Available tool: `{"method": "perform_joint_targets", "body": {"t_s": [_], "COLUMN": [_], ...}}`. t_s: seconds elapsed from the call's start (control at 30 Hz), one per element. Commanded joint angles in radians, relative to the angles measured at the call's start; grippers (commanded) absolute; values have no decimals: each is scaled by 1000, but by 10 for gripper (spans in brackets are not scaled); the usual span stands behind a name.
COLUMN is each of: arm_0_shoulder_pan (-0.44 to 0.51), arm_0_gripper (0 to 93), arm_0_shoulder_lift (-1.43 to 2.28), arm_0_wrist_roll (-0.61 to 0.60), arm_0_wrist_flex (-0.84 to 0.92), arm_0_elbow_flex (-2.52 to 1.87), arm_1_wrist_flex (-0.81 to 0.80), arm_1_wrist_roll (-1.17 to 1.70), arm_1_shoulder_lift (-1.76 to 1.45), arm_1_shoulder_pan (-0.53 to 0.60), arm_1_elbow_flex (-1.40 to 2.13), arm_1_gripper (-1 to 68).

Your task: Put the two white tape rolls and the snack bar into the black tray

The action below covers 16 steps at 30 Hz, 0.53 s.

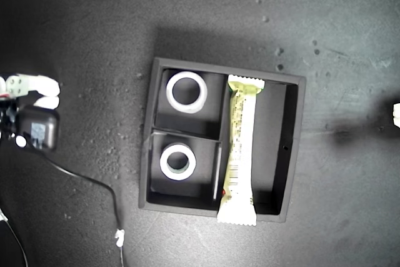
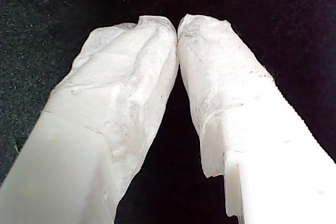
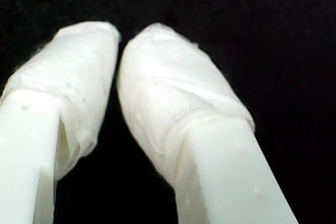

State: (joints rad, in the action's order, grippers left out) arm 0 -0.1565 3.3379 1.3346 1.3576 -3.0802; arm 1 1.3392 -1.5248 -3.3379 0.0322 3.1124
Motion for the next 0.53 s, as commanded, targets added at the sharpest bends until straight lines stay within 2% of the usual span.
{"method": "perform_joint_targets", "body": {"t_s": [0.0, 0.5], "arm_0_shoulder_pan": [-5, -5], "arm_0_gripper": [3, 3], "arm_0_shoulder_lift": [48, 48], "arm_0_wrist_roll": [6, 9], "arm_0_wrist_flex": [37, 37], "arm_0_elbow_flex": [-58, -58], "arm_1_wrist_flex": [5, 3], "arm_1_wrist_roll": [94, 100], "arm_1_shoulder_lift": [6, -6], "arm_1_shoulder_pan": [-32, -23], "arm_1_elbow_flex": [11, 11], "arm_1_gripper": [0, 0]}}
